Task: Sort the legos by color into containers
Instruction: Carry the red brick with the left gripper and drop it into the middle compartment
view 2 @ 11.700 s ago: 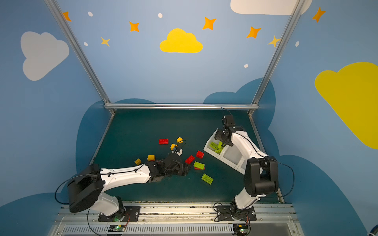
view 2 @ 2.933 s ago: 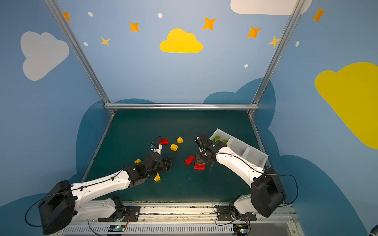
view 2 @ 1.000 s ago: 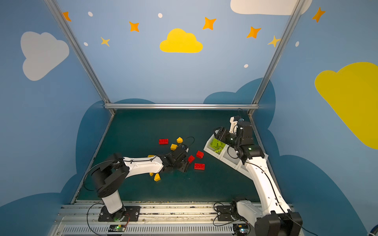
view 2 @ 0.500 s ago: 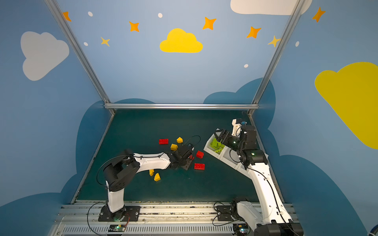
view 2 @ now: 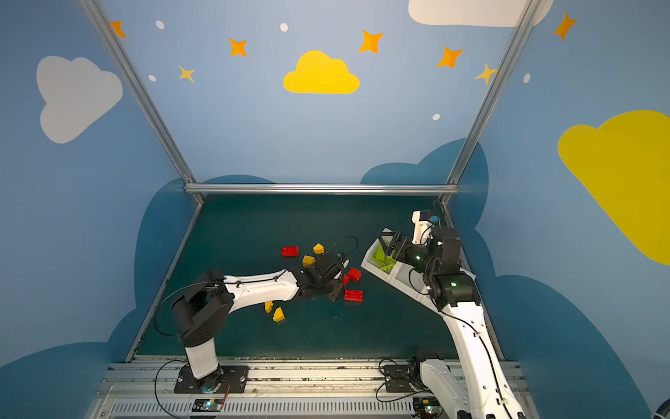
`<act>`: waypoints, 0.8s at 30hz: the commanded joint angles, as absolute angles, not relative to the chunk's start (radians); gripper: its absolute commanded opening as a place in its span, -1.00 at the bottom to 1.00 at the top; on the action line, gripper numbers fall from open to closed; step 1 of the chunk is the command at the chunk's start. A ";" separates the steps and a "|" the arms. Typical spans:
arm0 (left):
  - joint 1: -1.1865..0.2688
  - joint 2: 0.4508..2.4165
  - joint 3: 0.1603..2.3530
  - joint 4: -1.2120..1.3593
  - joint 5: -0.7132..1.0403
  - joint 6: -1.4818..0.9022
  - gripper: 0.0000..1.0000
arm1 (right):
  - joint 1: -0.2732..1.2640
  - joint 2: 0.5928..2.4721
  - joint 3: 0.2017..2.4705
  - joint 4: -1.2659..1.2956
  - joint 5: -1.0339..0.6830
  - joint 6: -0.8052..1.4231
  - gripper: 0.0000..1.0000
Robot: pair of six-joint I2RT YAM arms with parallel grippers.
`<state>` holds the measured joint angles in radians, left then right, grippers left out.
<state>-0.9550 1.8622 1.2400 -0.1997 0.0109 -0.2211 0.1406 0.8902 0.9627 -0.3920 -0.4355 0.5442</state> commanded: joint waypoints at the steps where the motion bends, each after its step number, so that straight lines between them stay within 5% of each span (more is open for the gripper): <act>1: -0.969 1.896 1.363 -0.204 0.122 -0.235 -0.45 | 0.176 0.867 0.996 -0.393 -0.442 0.529 0.58; 24: -0.999 2.442 2.110 -0.202 0.448 -0.380 -0.45 | 0.361 0.777 1.033 -0.408 -0.426 0.498 0.59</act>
<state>-0.9977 2.4088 2.0457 -0.2016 0.3954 -0.3447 0.3527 0.7818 1.0328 -0.4225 -0.4240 0.5079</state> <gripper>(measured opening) 0.306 0.793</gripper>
